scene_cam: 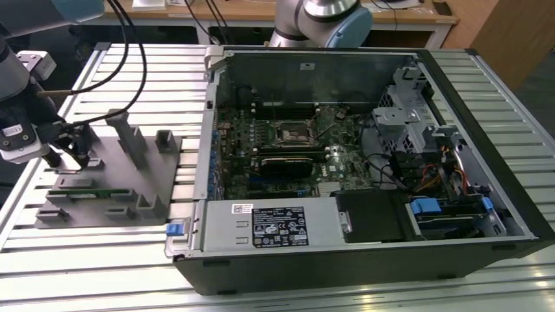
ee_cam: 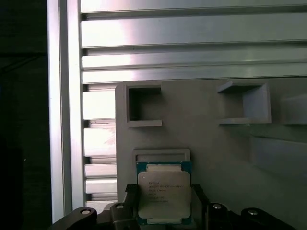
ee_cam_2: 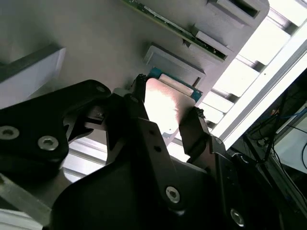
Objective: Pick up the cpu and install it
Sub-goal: 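Pick up the cpu and move it towards the insertion slot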
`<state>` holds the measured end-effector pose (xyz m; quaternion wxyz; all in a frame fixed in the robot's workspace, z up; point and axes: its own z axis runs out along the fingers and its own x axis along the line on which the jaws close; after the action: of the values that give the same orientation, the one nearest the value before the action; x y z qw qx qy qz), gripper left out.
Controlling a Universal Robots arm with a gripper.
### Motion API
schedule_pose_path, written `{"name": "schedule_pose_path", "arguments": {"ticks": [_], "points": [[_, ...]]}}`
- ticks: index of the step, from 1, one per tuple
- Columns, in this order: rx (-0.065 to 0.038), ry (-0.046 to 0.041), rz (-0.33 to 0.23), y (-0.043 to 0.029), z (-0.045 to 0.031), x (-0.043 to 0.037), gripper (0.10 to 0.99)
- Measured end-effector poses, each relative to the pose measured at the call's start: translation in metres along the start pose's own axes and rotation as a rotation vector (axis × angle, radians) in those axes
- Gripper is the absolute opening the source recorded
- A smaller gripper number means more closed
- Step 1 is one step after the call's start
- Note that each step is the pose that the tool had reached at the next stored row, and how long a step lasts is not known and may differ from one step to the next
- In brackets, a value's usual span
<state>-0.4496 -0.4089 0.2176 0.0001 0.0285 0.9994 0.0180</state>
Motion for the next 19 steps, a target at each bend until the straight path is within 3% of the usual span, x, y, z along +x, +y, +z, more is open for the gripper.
{"name": "schedule_pose_path", "arguments": {"ticks": [7,19], "points": [[0.000,0.0003,0.000,0.0000,-0.0020,0.0003,0.533],[0.000,0.0000,0.000,0.0005,-0.0160,0.0004,0.533]]}}
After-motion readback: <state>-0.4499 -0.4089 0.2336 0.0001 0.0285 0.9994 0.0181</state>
